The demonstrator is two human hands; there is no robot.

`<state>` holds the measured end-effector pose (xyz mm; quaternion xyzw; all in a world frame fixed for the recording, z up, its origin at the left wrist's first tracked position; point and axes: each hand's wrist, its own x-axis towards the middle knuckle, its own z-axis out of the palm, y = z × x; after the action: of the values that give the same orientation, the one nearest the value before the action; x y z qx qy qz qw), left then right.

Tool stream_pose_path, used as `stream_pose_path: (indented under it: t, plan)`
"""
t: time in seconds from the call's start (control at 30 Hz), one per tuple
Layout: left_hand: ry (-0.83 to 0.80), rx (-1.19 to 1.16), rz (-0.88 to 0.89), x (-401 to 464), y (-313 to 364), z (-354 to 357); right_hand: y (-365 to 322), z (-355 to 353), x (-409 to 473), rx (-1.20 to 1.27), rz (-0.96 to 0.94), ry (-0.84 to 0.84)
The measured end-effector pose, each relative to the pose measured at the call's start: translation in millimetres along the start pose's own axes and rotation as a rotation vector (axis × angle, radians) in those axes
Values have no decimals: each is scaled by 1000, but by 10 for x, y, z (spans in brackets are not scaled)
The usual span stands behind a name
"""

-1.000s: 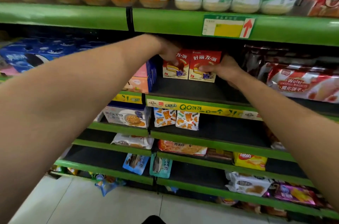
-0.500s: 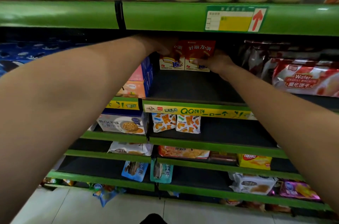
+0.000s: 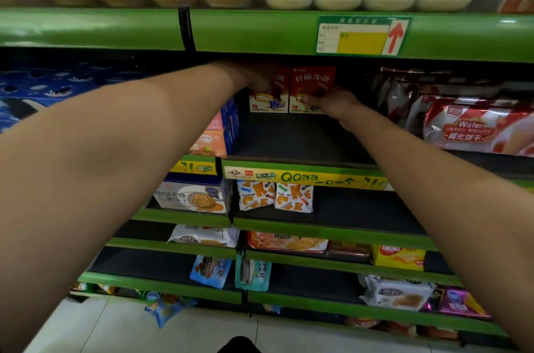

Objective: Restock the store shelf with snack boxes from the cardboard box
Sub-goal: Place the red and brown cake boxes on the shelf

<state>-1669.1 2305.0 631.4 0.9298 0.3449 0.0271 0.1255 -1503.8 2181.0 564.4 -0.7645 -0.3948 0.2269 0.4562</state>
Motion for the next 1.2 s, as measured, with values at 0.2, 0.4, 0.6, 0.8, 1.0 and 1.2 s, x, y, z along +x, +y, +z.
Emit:
stream_pose_path:
  t: [0.2,0.4,0.6,0.8,1.0,1.2]
  plan:
    - [190,139,46,-306,290,7,-18,-114,-200,103,30,76]
    - [252,152,64,-739,707,196,-49,-333,-668,106,-77,140]
    - [425,-456,-25,-1530,907,553,-17,-560,-1351,97,-228,4]
    - [523,-899,-318,-2622,796,984,23,-473,-1898,126,-321,-292]
    - [700,-1086,-728,-3798,472,1713,106,491,-2463,59,-287,-700]
    - [930,-1205,-1121,-5014,81,2528,132,1831,-3238,-108,-306,-1086]
